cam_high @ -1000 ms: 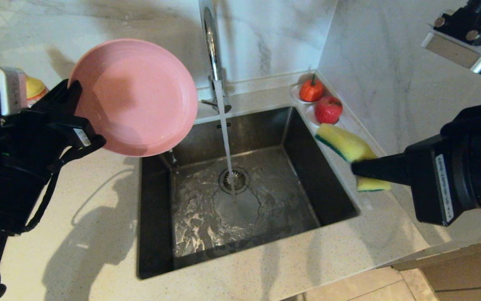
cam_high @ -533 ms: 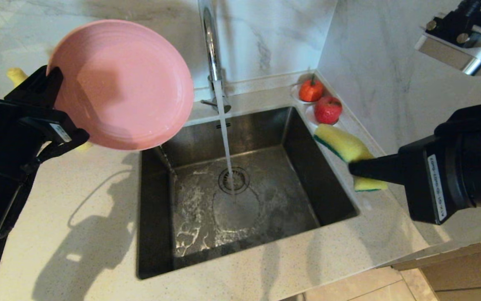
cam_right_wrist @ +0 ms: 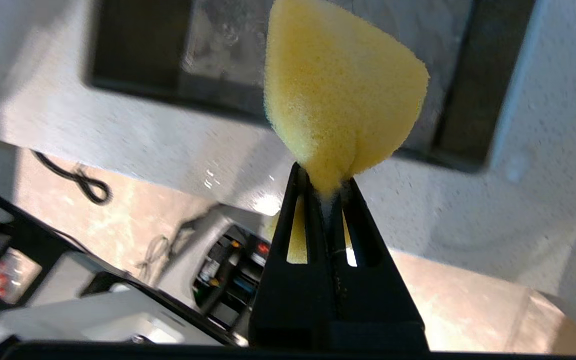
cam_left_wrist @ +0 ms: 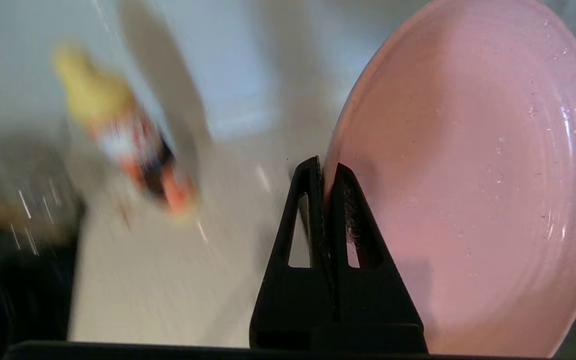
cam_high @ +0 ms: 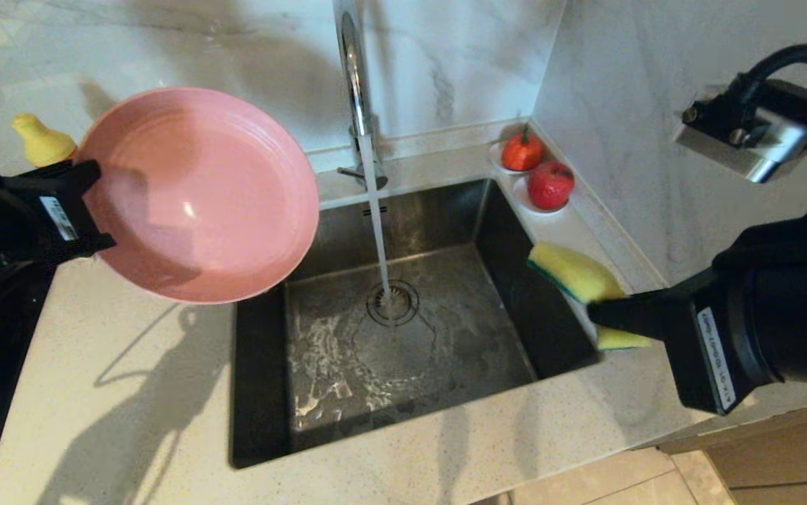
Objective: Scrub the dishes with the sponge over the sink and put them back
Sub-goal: Place the plate on the table
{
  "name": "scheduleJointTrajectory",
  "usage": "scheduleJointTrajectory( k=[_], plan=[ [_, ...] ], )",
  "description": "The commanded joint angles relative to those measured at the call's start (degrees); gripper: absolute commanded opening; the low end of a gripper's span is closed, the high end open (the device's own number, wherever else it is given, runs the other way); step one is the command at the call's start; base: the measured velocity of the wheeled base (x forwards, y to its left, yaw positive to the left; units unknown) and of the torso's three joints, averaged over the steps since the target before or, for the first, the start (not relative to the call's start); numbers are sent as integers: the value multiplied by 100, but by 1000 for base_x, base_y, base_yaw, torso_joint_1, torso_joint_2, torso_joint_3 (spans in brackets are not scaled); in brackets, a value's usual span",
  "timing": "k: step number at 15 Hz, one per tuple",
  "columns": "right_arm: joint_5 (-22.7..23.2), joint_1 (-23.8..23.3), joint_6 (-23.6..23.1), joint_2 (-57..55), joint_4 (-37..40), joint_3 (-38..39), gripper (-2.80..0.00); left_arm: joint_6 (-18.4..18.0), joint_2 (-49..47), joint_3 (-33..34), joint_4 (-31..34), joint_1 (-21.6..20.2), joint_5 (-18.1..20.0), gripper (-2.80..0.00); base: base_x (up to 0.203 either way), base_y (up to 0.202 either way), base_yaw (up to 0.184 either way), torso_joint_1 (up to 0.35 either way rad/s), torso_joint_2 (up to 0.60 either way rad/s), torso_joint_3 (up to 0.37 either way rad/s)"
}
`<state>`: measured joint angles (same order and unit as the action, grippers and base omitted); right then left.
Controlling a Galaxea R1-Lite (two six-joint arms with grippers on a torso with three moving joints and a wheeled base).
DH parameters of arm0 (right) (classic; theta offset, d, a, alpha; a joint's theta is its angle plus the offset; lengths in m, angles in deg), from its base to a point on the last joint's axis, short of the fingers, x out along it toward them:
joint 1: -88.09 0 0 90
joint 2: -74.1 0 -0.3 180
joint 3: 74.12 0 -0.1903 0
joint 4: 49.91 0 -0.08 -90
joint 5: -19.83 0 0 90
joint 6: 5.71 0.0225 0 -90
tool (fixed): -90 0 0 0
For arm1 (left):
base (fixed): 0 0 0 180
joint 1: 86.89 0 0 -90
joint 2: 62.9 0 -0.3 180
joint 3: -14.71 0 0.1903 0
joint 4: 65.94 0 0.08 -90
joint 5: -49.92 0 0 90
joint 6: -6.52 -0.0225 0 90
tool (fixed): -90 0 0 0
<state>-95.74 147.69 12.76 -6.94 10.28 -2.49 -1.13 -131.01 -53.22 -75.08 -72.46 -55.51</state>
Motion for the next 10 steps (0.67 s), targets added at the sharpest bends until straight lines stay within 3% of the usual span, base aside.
scheduleJointTrajectory(
  k=[1,3,6,10],
  plan=[
    [-38,92,5,3,40,80,-280,1024,627,-1024,3619,-2,-20,-280,0,0,0,0,0,0],
    [-108,352,-99,0,58,20,-280,2014,785,-1293,4469,-6,-71,-280,0,0,0,0,0,0],
    [-570,704,-172,-18,63,0,-280,2580,754,-1119,4671,-49,-123,-280,0,0,0,0,0,0],
    [-563,913,-212,71,26,80,-280,3346,595,-1087,4936,-325,-135,-280,0,0,0,0,0,0]
  ],
)
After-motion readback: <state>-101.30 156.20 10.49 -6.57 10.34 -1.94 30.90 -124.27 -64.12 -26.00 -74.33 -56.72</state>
